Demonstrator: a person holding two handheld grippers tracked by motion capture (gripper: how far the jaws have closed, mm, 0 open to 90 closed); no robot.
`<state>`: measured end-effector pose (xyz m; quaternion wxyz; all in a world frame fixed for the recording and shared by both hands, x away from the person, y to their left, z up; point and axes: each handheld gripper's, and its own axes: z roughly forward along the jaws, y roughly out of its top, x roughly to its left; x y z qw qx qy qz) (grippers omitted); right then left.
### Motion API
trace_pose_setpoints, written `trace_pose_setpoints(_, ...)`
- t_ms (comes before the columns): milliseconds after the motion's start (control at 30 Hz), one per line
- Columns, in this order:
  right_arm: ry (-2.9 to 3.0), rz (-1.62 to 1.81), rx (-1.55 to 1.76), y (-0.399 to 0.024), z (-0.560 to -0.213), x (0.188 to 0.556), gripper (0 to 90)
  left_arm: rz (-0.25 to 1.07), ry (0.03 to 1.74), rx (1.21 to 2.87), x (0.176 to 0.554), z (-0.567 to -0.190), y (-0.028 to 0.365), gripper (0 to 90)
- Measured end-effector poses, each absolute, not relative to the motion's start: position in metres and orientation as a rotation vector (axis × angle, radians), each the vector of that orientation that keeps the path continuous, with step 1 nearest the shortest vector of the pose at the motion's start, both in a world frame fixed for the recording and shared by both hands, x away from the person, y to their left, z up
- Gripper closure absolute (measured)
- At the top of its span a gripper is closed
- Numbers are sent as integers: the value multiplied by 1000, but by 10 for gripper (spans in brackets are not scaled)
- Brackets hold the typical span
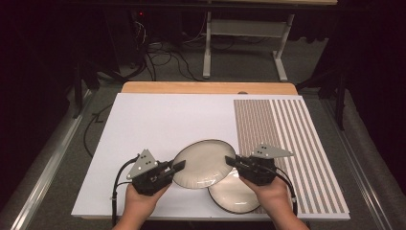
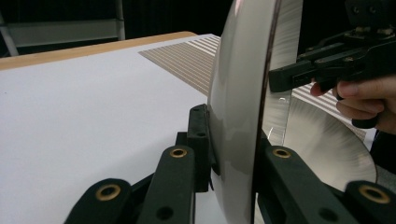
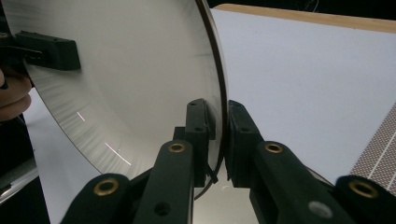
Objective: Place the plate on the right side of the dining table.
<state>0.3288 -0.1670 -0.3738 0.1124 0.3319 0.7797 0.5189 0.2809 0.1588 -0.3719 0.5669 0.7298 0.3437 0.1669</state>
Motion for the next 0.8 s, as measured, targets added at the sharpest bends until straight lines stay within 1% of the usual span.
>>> trace_pose_setpoints(167, 2280, 1519, 977, -170, -371, 328, 838, 395, 811, 1717, 281, -368, 154, 799)
trace_pose_setpoints(300, 2250, 1535, 963, -177, -362, 326, 845, 383, 796, 1711, 285, -360, 151, 799)
trace_pose_setpoints(500, 2204, 1535, 972, -189, -349, 327, 850, 369, 782, 1731, 299, -348, 138, 796)
trace_pose_setpoints(733, 2152, 1527, 990, -213, -337, 333, 858, 302, 778, 1750, 321, -339, 117, 796)
trace_pose_setpoints(800, 2135, 1530, 1003, -220, -333, 334, 861, 301, 776, 1758, 326, -338, 110, 794)
